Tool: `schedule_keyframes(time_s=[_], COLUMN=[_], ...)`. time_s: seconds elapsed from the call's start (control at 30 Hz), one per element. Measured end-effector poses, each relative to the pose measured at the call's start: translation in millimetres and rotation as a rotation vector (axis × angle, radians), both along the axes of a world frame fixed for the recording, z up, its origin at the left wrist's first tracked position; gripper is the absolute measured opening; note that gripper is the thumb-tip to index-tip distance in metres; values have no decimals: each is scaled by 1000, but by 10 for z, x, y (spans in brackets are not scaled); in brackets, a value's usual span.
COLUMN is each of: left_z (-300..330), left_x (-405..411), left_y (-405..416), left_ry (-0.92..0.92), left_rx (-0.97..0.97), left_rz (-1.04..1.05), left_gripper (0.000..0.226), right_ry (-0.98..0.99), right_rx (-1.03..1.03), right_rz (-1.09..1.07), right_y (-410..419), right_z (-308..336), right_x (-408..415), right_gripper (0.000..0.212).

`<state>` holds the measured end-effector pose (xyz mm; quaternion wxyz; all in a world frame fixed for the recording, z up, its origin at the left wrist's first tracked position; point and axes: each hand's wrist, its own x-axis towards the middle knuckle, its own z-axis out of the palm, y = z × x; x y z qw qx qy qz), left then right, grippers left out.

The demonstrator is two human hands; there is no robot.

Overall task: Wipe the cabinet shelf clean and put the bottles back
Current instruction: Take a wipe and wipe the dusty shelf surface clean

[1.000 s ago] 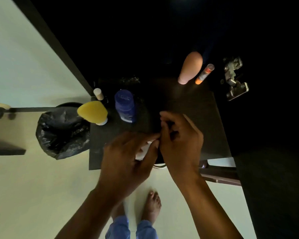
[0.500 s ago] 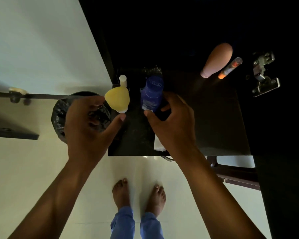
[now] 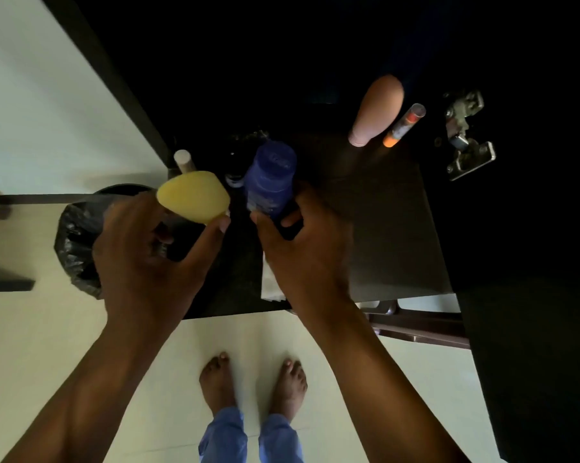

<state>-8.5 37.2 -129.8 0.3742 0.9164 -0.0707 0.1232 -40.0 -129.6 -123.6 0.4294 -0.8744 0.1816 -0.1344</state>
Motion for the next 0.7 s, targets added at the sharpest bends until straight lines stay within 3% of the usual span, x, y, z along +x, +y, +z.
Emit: schedule_keyframes(time_s=[0.13, 0.33, 0.47, 0.7], left_z=[185, 164, -24, -238], left_x=[-31, 66, 316, 365], left_y=[-455, -1435, -1818, -2016], left_ry=[-103, 12, 65, -1], left_rx=[-70, -175, -213, -170], left_rz=[-171, -267, -254, -263], left_gripper=[35, 27, 36, 44], right_ry=[-10, 31, 68, 88], right_rx=[-35, -199, -236, -261], right_rz=[-190, -452, -486, -461], right_y=[-412, -1037, -1228, -1271], right_z=[111, 76, 85, 53], right_x=[-47, -8, 46, 53], right_gripper=[20, 31, 37, 40])
